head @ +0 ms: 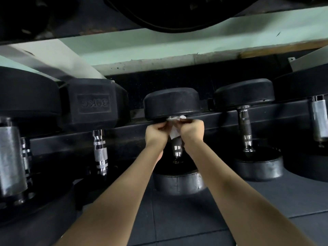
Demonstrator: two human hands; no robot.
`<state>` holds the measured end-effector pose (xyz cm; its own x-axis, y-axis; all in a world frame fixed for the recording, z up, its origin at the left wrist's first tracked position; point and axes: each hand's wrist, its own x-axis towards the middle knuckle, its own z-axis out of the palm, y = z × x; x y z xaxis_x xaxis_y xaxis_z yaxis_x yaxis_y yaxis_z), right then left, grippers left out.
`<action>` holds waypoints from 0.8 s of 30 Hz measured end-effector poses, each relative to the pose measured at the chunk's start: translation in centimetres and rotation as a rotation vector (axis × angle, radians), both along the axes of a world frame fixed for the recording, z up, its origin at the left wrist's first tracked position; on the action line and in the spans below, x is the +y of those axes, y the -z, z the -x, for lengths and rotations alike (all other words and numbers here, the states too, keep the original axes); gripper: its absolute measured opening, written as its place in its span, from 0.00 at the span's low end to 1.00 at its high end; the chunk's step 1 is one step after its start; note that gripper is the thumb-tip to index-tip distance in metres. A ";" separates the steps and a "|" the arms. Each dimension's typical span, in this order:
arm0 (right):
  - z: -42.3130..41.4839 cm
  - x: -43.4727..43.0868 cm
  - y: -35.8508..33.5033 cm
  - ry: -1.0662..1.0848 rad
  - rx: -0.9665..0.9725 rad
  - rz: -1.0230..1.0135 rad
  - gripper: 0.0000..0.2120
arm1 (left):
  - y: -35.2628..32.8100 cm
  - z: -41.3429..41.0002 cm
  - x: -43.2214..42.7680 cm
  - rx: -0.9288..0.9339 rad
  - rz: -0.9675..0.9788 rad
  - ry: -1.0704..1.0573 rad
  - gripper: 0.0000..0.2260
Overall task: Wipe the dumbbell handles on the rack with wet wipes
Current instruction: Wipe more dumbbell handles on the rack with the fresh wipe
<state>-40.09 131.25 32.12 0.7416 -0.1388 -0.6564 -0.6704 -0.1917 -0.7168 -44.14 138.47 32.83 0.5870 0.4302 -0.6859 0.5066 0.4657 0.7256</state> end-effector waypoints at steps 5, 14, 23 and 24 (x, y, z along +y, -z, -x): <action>2.9 -1.5 -0.4 -0.258 -0.167 0.191 0.09 | 1.0 2.2 0.6 0.137 -0.375 0.327 0.07; 0.6 -0.4 -1.0 -0.249 -0.117 0.276 0.05 | 0.7 0.9 0.5 0.086 -0.381 0.265 0.08; 2.3 -1.4 -0.7 -0.298 -0.110 0.276 0.09 | 0.0 3.2 0.4 0.169 -0.472 0.487 0.09; 1.8 -1.2 -0.7 -0.332 -0.119 0.286 0.08 | 0.1 3.0 0.4 0.169 -0.469 0.491 0.09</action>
<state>-41.91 130.03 32.86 0.8443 -0.0441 -0.5340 -0.4555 -0.5840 -0.6719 -47.10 138.90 32.74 0.6911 0.4152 -0.5916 0.7017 -0.1892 0.6869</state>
